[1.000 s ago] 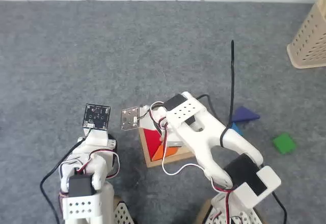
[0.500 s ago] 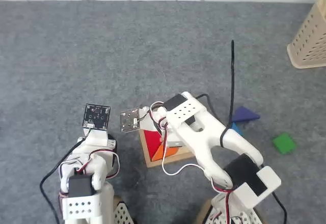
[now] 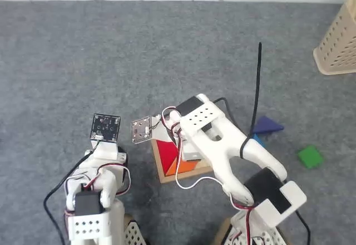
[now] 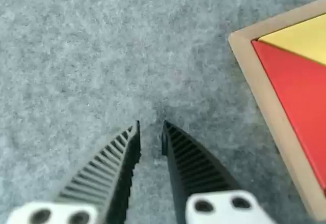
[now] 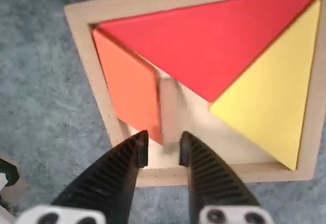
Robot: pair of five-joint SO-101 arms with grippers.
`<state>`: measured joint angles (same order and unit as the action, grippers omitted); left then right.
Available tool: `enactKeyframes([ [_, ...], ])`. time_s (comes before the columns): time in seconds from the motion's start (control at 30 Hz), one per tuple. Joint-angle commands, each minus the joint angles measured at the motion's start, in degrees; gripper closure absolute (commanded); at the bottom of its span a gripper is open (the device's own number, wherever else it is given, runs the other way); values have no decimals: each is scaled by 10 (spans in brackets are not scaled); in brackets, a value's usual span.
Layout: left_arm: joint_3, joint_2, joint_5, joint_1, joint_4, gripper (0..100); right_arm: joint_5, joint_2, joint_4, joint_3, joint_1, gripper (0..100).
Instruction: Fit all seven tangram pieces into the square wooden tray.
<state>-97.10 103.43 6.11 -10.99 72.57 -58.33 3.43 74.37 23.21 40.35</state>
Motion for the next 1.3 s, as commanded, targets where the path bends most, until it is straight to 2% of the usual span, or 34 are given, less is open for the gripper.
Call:
enactKeyframes([
  [0.0,5,13,-4,1,0,929,-9,-36,10,-31,-7,876],
  [0.27,5,13,-4,1,0,929,-3,-36,-27,-34,-37,875],
  [0.43,5,13,-4,1,0,929,69,-36,-89,-34,-59,876],
  [0.7,5,13,-4,1,0,929,119,-36,-100,-31,-59,876],
  [0.77,5,13,-4,1,0,929,133,-35,-96,-19,-58,898],
  [0.87,5,13,-4,1,0,929,139,-36,-107,12,-57,995],
  [0.93,5,13,-4,1,0,929,140,-36,-117,31,-57,980],
  [1.17,5,13,-4,1,0,929,142,-35,-151,78,-13,991],
  [1.27,5,13,-4,1,0,929,170,-35,-151,80,21,990],
])
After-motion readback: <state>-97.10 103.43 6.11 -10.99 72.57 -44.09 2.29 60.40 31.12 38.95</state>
